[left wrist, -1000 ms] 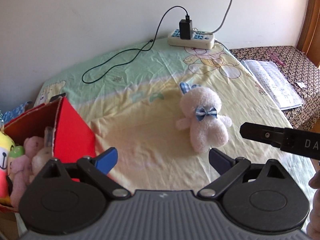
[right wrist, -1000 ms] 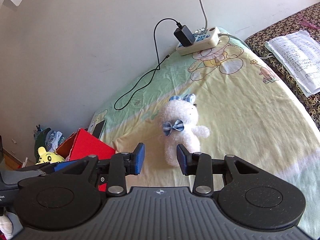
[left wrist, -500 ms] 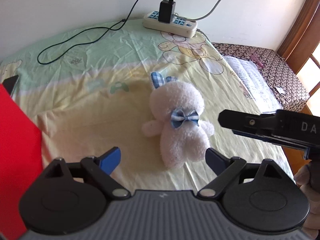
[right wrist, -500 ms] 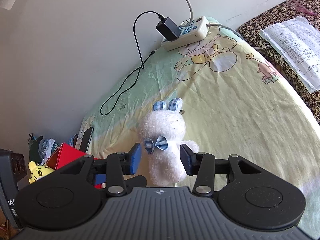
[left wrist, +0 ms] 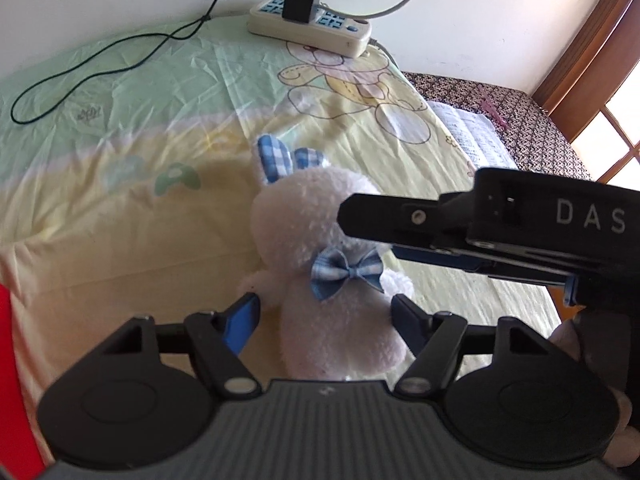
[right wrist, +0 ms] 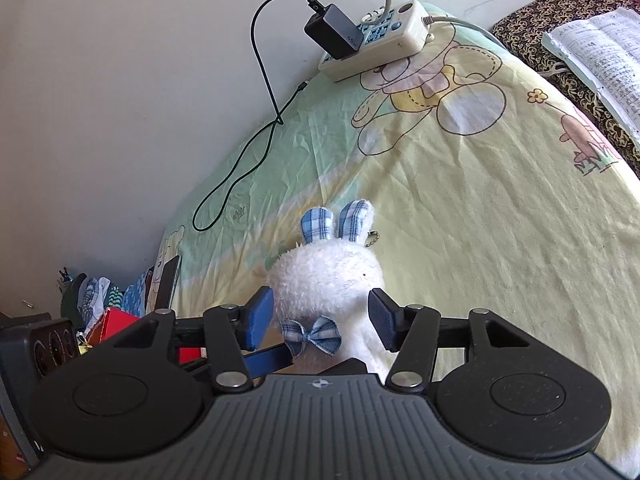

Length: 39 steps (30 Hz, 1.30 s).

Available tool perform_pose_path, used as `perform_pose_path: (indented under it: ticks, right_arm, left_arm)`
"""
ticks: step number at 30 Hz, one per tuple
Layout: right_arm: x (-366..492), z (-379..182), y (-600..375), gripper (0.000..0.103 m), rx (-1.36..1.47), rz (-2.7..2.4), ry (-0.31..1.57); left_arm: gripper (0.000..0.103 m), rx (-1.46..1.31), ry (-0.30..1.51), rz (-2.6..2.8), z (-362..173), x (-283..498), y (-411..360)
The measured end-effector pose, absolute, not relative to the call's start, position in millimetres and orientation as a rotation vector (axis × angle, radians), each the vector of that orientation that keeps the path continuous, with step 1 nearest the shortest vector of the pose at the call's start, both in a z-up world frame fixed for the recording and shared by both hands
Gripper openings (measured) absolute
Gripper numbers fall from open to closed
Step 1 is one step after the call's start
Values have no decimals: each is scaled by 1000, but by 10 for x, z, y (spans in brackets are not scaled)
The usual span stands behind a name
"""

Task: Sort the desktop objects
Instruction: 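Close the right gripper on the second white bunny's body, then lift the second white bunny with the right gripper toward the red box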

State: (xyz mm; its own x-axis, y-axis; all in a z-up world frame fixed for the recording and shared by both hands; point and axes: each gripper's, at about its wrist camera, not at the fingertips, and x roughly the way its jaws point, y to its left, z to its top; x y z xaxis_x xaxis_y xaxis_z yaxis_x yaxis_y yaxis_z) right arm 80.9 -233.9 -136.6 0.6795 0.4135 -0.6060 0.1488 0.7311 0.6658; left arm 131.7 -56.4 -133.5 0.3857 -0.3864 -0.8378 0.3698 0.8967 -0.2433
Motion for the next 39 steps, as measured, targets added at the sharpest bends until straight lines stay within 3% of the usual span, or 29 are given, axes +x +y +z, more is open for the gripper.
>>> perform_pose_path:
  ticks: [10,18,39]
  right_arm:
    - [948,-1507,-2364,60,778,184,862]
    - [866,-1432,-2324,51,751,229,886]
    - [69,-1086,-1798,51,681,402,902]
  left_arm:
    - [69,-31,1069,-515,-1425,1425,-621]
    - [69,-25,1084,-515,-1384,1366,-626]
    - [69,40,1018,-458,-941,229,-187]
